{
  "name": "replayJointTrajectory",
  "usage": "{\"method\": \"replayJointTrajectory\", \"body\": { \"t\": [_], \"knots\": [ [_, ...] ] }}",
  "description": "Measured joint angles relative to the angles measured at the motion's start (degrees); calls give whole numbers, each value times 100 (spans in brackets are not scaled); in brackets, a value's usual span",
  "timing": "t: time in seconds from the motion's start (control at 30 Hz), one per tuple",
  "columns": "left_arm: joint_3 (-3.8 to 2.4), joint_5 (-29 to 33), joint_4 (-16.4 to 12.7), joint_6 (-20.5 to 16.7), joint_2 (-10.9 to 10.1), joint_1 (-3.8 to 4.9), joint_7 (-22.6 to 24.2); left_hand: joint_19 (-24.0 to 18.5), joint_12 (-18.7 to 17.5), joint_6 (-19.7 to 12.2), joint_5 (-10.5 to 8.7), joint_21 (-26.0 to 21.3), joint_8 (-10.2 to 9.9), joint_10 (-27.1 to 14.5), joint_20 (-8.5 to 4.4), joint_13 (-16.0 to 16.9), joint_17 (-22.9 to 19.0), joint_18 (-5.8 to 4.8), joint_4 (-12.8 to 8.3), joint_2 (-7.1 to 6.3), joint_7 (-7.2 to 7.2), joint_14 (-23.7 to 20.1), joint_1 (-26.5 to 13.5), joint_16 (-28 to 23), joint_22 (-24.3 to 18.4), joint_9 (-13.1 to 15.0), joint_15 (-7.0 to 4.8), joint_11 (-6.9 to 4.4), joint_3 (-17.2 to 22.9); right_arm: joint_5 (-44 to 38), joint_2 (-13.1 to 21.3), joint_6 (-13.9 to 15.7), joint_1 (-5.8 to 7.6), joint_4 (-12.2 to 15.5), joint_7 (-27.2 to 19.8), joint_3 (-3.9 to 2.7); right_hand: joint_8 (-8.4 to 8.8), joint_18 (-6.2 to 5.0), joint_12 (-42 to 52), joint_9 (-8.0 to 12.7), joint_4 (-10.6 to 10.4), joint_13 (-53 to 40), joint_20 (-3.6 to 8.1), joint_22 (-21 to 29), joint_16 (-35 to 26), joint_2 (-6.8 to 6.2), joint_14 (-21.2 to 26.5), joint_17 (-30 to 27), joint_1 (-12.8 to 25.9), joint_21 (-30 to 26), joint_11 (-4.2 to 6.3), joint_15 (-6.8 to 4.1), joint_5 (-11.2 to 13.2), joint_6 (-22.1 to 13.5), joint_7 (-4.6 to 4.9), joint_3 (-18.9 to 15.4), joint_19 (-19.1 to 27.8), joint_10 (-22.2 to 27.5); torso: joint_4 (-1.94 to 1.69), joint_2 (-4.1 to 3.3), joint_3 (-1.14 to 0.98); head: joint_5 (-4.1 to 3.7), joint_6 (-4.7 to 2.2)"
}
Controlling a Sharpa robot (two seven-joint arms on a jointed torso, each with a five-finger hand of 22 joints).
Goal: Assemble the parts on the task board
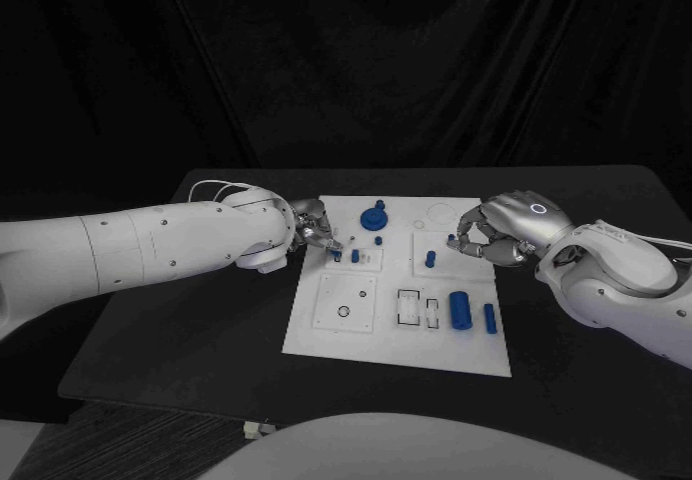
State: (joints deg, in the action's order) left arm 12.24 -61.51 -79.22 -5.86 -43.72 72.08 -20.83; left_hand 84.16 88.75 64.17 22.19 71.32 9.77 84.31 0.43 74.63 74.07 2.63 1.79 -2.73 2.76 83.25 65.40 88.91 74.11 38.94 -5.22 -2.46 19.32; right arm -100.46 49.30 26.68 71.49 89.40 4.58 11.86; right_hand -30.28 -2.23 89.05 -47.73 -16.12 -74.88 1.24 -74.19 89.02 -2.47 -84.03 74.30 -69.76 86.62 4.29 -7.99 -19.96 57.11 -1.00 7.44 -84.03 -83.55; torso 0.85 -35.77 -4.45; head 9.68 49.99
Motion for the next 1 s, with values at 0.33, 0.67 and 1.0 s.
{"method": "replayJointTrajectory", "body": {
  "t": [0.33, 0.67, 1.0],
  "knots": [
    [0, 0, 8, -16, -1, -16, 6, 0, 0, 0, 0, 0, 0, 0, 0, 0, 0, 0, 0, 0, 0, 0, 0, 0, 0, 0, 0, 0, 0, 0, -7, -13, -2, -8, 2, 0, 0, 0, 0, 0, 0, 0, 0, 0, 0, 0, 0, 0, 0, -56, 0, 0, 0, 0, 0, 0, 0, 0, 0, 1, 0, 20, 0],
    [0, 0, 35, -32, 19, -33, 17, 0, 0, -1, -1, 0, 0, 0, 0, 0, 0, 0, 0, 0, 0, 0, 0, 0, 0, 0, 0, 0, 0, 0, -7, -26, -4, -10, 2, 0, 0, 0, 0, 0, 0, 0, 0, 0, 0, 0, 0, 0, 0, -56, 0, 0, 0, 0, 0, 0, 0, 0, -1, 4, 0, 11, 0],
    [-1, 0, 61, -22, 19, -47, 9, 0, 0, -13, -6, -1, 0, 0, 1, 0, 0, 0, 1, 0, 11, 0, 0, 0, 0, 0, 0, 0, 0, 0, 0, -35, -5, -9, 3, 0, 0, 0, 0, 0, 0, 0, 0, 0, 0, 81, 0, 0, -82, -56, 0, 0, 0, 0, 0, 0, 0, 0, -1, 1, 0, 14, 0]
  ]
}}
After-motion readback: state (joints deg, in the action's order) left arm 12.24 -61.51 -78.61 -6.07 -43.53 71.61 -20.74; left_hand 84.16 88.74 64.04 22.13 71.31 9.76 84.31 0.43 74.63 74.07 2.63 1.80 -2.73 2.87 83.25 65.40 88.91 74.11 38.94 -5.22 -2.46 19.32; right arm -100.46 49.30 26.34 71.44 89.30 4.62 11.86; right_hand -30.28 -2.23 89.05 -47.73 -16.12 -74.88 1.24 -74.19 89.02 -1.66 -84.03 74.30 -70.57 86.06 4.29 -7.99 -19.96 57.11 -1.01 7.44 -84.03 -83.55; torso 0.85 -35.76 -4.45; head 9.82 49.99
